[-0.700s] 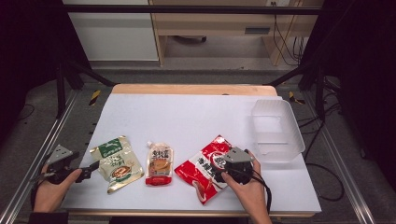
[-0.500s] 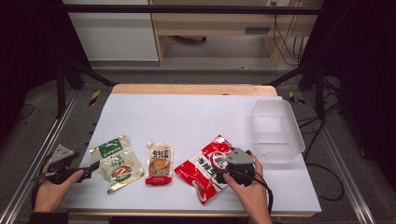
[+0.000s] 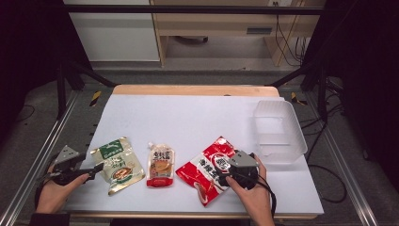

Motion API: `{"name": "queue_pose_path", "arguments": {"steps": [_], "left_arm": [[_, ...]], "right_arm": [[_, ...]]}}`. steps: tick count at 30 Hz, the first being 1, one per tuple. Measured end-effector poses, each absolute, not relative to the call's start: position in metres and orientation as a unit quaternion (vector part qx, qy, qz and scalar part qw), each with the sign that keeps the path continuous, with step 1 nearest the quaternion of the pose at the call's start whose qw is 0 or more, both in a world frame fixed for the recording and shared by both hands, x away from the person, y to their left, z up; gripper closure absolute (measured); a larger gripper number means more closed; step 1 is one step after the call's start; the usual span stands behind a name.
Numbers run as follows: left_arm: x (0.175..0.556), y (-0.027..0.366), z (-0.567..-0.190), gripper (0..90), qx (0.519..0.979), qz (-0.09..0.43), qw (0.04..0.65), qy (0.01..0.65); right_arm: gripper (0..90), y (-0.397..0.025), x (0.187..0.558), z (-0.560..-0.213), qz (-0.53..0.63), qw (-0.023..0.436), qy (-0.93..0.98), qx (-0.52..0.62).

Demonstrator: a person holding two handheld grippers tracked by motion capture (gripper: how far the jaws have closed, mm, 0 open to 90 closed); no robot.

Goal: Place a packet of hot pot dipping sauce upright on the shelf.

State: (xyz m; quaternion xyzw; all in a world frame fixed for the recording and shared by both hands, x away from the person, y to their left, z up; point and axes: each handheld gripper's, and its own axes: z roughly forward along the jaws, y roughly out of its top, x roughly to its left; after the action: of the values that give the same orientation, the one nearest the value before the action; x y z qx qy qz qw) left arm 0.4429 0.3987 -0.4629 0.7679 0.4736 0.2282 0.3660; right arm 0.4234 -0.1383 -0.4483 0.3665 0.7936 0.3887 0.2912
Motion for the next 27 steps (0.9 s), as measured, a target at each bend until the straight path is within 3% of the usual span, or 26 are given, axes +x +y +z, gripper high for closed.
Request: {"name": "queue_pose_path", "arguments": {"steps": [13, 24, 27], "left_arm": [[0.4514, 0.3925, -0.4646, 28.9, 0.766, 0.178, 0.395, 0.474], [0.4448, 0.3993, -0.4605, 55.9, 0.770, 0.150, 0.411, 0.464], [0.4440, 0.3987, -0.4604, 58.6, 0.777, 0.147, 0.409, 0.456]], "right_arm": [[12.1, -0.1372, 0.4252, -0.4499, 0.383, 0.288, 0.799, 0.364], [11.6, -0.1352, 0.4253, -0.4506, 0.377, 0.280, 0.807, 0.358], [11.5, -0.1337, 0.4254, -0.4513, 0.375, 0.279, 0.809, 0.356]]}}
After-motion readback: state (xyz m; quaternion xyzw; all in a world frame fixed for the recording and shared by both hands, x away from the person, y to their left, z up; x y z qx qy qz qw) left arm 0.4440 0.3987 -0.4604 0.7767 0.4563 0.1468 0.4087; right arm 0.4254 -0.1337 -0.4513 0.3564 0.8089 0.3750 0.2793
